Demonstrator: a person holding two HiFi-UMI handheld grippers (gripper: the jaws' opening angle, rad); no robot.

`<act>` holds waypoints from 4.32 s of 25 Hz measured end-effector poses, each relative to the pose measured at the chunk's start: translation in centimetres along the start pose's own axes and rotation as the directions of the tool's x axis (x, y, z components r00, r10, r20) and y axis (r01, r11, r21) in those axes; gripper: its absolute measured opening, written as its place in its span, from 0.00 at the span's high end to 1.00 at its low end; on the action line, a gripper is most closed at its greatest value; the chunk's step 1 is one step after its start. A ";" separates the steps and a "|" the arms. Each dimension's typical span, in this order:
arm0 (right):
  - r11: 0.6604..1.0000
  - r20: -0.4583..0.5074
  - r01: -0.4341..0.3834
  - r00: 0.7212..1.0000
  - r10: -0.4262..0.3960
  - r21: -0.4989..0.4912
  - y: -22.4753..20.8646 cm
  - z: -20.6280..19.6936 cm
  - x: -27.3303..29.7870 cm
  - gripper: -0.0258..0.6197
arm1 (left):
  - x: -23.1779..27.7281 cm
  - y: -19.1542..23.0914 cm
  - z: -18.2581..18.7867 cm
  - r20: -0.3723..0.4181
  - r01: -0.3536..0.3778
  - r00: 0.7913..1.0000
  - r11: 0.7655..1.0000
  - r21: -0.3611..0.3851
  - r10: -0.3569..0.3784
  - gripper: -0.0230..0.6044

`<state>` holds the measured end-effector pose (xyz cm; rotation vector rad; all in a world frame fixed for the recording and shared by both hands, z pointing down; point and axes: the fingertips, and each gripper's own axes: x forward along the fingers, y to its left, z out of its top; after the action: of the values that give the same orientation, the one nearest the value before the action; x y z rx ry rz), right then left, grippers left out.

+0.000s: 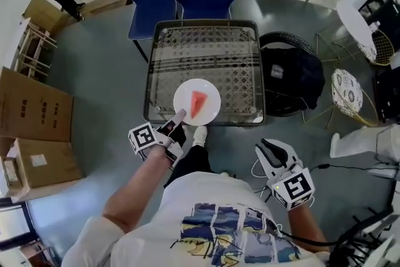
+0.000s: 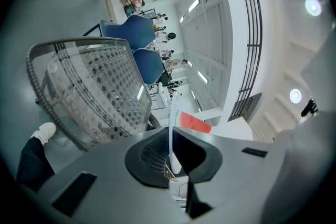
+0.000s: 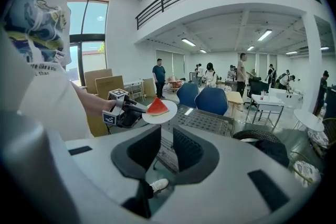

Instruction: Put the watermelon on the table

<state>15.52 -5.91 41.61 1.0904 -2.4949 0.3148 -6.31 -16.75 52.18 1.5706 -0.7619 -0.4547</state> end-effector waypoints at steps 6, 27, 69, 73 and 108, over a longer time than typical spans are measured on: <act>0.999 -0.041 0.040 0.998 -0.039 0.035 -4.3 3.9 7.3 0.87 | 5.9 5.3 10.6 0.022 -0.048 0.999 0.998 0.051 0.047 0.94; 0.982 -0.257 0.090 0.965 -0.046 0.163 -9.4 5.5 19.7 0.87 | 21.4 23.9 28.6 0.034 -0.249 0.968 0.968 -0.025 0.250 0.94; 0.977 -0.210 0.130 0.973 -0.094 0.167 -9.6 3.9 17.1 0.87 | 19.6 23.6 30.9 0.153 -0.627 0.714 0.526 0.575 0.683 0.79; 0.991 -0.152 0.060 0.987 -0.041 0.123 -8.5 3.9 15.2 0.87 | 16.5 19.8 27.2 0.106 -0.553 0.773 0.583 0.595 0.626 0.79; 0.841 -0.032 -0.486 0.869 0.493 -0.237 17.5 1.7 0.9 0.94 | -17.7 -15.8 -16.4 -0.094 -0.021 0.974 0.499 0.866 0.205 0.95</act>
<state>1.51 4.63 39.65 0.3483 -2.7233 0.1299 -4.30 7.57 36.75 2.4434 -1.0154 0.2685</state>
